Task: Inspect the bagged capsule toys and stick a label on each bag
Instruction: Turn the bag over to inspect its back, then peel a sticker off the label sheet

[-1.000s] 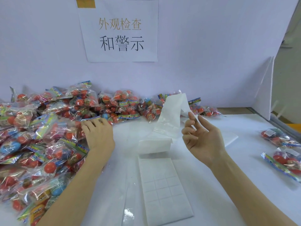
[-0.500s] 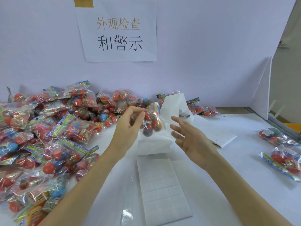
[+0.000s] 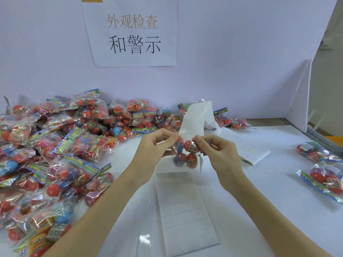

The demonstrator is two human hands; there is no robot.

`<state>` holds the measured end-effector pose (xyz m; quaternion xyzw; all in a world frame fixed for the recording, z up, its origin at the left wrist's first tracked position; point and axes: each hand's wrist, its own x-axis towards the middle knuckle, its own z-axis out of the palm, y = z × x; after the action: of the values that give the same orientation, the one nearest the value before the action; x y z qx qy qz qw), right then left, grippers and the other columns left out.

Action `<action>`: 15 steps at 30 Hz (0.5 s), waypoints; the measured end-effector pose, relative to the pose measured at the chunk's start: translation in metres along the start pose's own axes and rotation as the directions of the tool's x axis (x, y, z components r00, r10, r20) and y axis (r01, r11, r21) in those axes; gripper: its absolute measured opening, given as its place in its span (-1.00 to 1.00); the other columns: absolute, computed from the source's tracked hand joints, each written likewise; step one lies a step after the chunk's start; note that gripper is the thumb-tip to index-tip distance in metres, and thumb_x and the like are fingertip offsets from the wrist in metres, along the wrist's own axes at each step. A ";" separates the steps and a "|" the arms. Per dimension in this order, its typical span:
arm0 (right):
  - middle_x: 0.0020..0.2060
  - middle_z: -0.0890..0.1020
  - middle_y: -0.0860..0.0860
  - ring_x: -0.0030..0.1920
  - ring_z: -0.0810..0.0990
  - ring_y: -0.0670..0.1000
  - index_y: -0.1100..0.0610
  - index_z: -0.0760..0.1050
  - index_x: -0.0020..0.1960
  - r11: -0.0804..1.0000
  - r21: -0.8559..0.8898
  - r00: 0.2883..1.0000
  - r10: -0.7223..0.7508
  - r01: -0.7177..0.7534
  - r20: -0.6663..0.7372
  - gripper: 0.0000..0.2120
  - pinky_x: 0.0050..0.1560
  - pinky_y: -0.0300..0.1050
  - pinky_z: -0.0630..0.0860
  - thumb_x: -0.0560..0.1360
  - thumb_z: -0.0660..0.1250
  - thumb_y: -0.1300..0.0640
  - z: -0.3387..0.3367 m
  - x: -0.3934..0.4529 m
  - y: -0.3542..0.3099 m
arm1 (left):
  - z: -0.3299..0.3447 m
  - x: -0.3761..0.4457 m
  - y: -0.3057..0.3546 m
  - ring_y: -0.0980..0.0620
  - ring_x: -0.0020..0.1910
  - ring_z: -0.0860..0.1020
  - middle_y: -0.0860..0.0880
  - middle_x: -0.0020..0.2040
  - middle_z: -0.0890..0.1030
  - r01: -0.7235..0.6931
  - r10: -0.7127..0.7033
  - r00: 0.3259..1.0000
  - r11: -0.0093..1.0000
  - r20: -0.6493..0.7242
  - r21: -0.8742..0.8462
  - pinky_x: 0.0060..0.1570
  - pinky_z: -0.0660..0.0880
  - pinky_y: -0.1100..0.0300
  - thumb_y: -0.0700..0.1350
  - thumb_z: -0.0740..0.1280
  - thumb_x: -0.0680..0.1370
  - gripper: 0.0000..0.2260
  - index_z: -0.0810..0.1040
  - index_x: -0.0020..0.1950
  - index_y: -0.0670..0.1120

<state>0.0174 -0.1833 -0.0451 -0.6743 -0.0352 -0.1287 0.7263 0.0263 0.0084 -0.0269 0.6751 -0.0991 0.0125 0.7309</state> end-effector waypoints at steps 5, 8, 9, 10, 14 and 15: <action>-0.32 0.70 -0.06 -0.34 0.61 -0.19 0.20 0.70 -0.11 1.000 -0.004 1.000 -0.025 0.025 -0.009 -0.80 -0.27 -0.39 0.49 0.58 0.46 0.07 -0.001 0.000 -0.002 | 0.005 -0.002 0.000 0.03 -0.15 0.67 -0.10 -0.10 0.73 0.030 -0.031 0.999 0.998 -0.025 -0.062 -0.17 0.62 0.22 -0.13 0.39 0.63 -0.87 0.71 -0.03 -0.13; -0.27 0.72 -0.03 -0.28 0.65 -0.15 0.14 0.70 -0.06 1.000 -0.020 0.998 0.012 -0.011 0.067 -0.77 -0.24 -0.37 0.53 0.50 0.49 -0.04 0.000 -0.002 -0.006 | 0.007 -0.001 -0.002 0.06 -0.19 0.69 -0.07 -0.13 0.74 -0.031 0.037 0.994 0.998 -0.101 0.061 -0.21 0.61 0.25 -0.13 0.41 0.63 -0.89 0.73 -0.03 -0.10; -0.27 0.72 -0.03 -0.28 0.65 -0.14 0.12 0.69 -0.09 1.000 -0.026 0.996 0.019 -0.017 0.086 -0.75 -0.24 -0.36 0.53 0.46 0.50 -0.07 0.000 -0.002 -0.007 | 0.007 -0.001 -0.003 0.07 -0.20 0.69 -0.05 -0.13 0.74 -0.043 0.052 0.992 0.996 -0.116 0.083 -0.22 0.61 0.27 -0.13 0.43 0.62 -0.90 0.74 -0.03 -0.09; -0.29 0.71 -0.04 -0.30 0.64 -0.14 0.11 0.68 -0.14 0.999 -0.032 0.995 0.017 -0.014 0.098 -0.76 -0.26 -0.36 0.52 0.43 0.51 -0.08 -0.001 -0.002 -0.007 | 0.006 -0.001 -0.002 0.07 -0.20 0.70 -0.04 -0.14 0.74 -0.051 0.063 0.990 0.994 -0.126 0.097 -0.23 0.61 0.28 -0.13 0.43 0.62 -0.90 0.74 -0.04 -0.07; -0.28 0.70 0.03 -0.27 0.59 -0.03 0.08 0.64 -0.24 0.999 -0.010 0.997 0.036 -0.035 0.073 -0.76 -0.21 -0.24 0.55 0.46 0.52 -0.07 -0.002 -0.001 -0.006 | 0.007 -0.002 -0.001 0.04 -0.20 0.71 -0.04 -0.12 0.75 -0.043 0.053 0.990 0.996 -0.130 0.080 -0.25 0.62 0.26 -0.15 0.43 0.62 -0.88 0.75 -0.06 -0.04; -0.26 0.70 0.05 -0.24 0.59 0.01 0.08 0.64 -0.23 0.999 0.001 0.997 0.041 -0.041 0.060 -0.75 -0.17 -0.19 0.57 0.45 0.51 -0.09 -0.002 0.000 -0.006 | 0.008 -0.002 -0.001 0.02 -0.20 0.72 -0.05 -0.11 0.76 -0.034 0.041 0.990 0.998 -0.133 0.056 -0.25 0.62 0.25 -0.15 0.42 0.62 -0.88 0.76 -0.06 -0.03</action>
<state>0.0158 -0.1856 -0.0390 -0.6777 -0.0435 -0.0934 0.7280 0.0234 0.0006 -0.0276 0.6902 -0.0622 0.0744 0.7171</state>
